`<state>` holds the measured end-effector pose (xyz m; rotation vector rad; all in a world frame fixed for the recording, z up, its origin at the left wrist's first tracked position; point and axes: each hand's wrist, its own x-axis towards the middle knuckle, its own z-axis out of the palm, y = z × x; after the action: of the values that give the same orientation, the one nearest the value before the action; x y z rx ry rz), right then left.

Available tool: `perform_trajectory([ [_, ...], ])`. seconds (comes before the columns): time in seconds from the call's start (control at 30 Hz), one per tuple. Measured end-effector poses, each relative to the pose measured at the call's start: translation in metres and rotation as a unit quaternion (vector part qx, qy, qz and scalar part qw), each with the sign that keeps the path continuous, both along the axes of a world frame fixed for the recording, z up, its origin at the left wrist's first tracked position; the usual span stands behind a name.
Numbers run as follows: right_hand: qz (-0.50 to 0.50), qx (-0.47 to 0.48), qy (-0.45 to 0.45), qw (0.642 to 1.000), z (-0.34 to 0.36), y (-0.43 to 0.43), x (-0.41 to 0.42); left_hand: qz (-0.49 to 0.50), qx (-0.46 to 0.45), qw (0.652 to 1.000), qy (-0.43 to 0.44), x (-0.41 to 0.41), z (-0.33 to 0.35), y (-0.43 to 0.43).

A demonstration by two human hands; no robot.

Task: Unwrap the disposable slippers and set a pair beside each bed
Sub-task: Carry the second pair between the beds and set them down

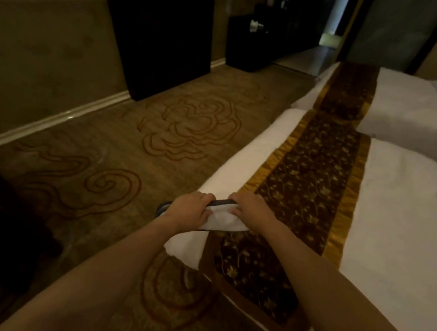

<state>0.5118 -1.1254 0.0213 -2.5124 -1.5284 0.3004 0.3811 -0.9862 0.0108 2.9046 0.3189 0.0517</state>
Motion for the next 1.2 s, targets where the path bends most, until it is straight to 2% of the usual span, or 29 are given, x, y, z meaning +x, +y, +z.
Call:
perform_trajectory([
  [0.23,0.075,0.040,-0.010,0.996,0.022,0.122,0.052,0.097,0.026,0.995,-0.002,0.031,0.026,0.098],
  [0.53,0.141,0.033,-0.018,0.989,0.018,0.295,0.071,0.153,0.024,0.988,0.019,0.035,0.020,0.252],
  [0.9,0.098,0.044,-0.011,0.994,0.016,0.530,0.128,0.094,0.047,0.994,0.019,0.098,0.030,0.507],
  [1.2,0.051,0.061,-0.023,0.997,0.024,0.644,0.231,0.044,0.050,0.998,0.003,0.212,0.041,0.632],
])
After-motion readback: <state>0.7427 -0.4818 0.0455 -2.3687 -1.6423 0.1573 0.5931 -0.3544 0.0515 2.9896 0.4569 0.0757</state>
